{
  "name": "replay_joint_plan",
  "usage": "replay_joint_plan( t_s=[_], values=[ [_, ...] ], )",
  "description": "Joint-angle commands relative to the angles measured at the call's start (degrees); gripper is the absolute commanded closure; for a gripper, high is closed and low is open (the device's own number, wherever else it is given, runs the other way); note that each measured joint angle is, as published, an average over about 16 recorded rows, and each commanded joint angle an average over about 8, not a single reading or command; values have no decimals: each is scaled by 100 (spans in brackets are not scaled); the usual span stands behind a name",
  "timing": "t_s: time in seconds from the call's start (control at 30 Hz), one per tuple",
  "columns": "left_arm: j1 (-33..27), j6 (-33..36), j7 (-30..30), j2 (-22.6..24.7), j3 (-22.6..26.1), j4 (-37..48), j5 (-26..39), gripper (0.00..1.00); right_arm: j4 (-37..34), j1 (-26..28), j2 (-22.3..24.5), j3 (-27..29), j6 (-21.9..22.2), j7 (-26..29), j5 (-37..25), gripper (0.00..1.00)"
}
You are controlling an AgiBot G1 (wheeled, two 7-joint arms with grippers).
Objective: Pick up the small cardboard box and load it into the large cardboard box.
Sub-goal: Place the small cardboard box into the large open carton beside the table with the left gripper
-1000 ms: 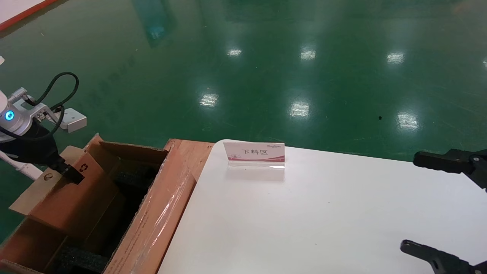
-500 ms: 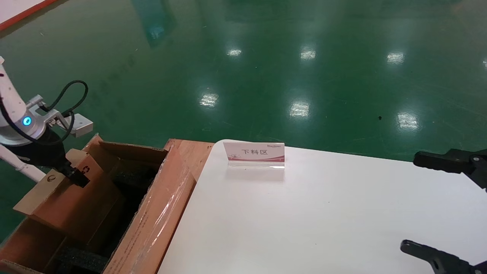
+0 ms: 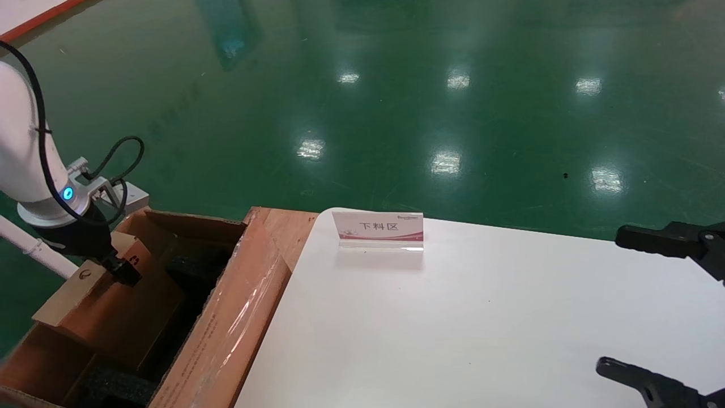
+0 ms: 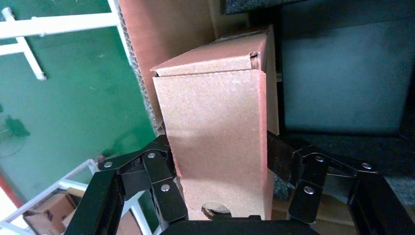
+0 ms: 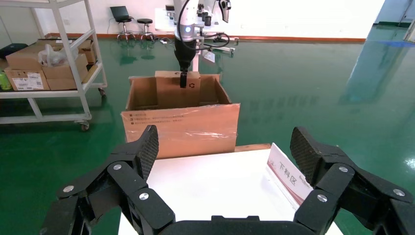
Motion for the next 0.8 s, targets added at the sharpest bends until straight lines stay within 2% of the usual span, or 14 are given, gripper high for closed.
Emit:
replay_joint_plan(
  t_s=[0.03, 0.23, 0.27, 0.3, 0.5, 0.53, 0.57, 0.8],
  values=[
    [170, -48, 60, 37, -22, 177, -36, 100, 0, 0, 0, -1, 0, 0, 0, 0],
    [466, 28, 303, 151, -112, 639, -182, 100, 0, 1, 1, -2, 1, -1, 2, 0],
    [497, 50, 343, 169, -125, 699, -201, 99, 0, 1, 1, -3, 1, -1, 2, 0],
    [522, 69, 378, 185, -135, 749, -218, 93, 0, 1, 1, -3, 1, -1, 2, 0],
    [645, 153, 537, 268, -184, 975, -287, 18, -1, 0, 2, -3, 3, -2, 4, 0],
    [655, 158, 544, 274, -187, 990, -292, 7, -1, 0, 2, -3, 3, -2, 4, 0],
    [665, 165, 553, 280, -192, 1006, -298, 0, -2, 0, 2, -3, 3, -2, 4, 0],
    [642, 168, 528, 264, -186, 970, -296, 0, -2, 0, 2, -4, 3, -3, 4, 0]
  ],
)
